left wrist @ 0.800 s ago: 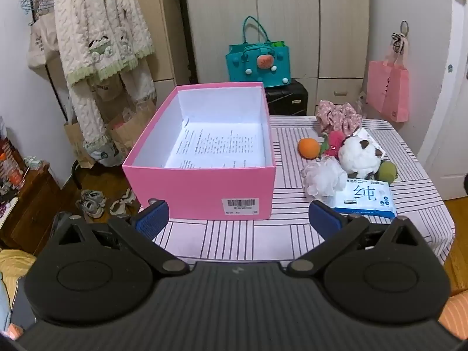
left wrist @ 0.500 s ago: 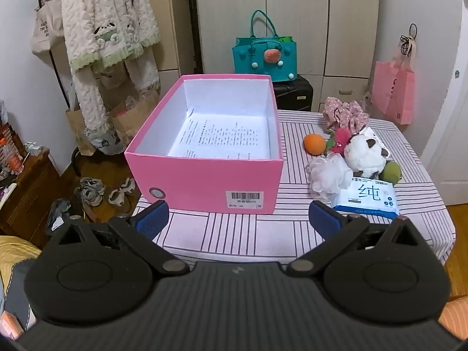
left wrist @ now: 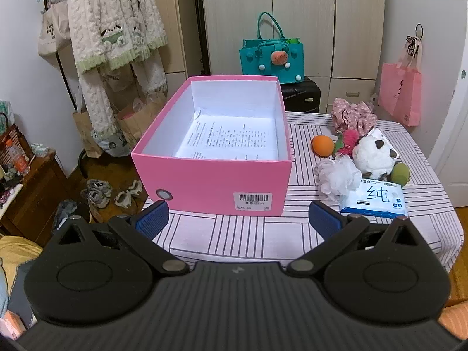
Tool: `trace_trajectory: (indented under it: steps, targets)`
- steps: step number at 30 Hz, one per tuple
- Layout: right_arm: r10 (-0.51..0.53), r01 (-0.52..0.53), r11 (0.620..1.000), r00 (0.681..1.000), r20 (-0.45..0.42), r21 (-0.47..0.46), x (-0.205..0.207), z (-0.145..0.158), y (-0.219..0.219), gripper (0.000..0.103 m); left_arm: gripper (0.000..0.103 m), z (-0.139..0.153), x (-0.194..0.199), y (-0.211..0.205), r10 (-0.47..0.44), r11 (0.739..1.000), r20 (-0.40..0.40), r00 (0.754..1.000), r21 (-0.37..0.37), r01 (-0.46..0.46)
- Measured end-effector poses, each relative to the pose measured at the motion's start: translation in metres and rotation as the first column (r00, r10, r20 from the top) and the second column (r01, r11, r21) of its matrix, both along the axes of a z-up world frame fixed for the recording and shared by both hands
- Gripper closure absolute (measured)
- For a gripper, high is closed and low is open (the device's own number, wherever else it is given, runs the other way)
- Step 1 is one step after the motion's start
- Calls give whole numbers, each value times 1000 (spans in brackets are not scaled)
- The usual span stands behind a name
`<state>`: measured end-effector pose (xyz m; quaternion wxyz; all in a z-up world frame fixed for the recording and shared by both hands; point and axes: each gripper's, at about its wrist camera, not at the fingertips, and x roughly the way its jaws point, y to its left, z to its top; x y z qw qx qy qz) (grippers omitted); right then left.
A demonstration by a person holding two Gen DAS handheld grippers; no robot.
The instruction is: Organize soft objects
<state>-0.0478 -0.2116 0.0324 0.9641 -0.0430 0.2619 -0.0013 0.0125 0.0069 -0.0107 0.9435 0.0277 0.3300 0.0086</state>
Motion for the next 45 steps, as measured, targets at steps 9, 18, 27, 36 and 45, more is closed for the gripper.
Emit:
trace_trajectory:
  steps: [9,18,27,36,45]
  targets:
    - [12,-13,998,1000,-22,-55,2,-2,2,0,0,2,-7,-1,-6,1000,20,1000,12,6]
    - [21,-23,995,1000,-23,-97,5,-1,6,0,0,3,-11,-4,-21,999,52,998,32,20]
    - [37,-40,991,999,-31,-126,5,-4,12,0,0,2,-17,-7,-60,998,90,994,33,57]
    - [8,-7,998,1000,6,-67,-2,-6,1,0,0,0,-24,-4,-88,996,140,986,7,88]
    - [13,-13,1000,1000,8,-26,-8,-10,-3,0,0,-6,-25,2,-60,998,168,984,4,60]
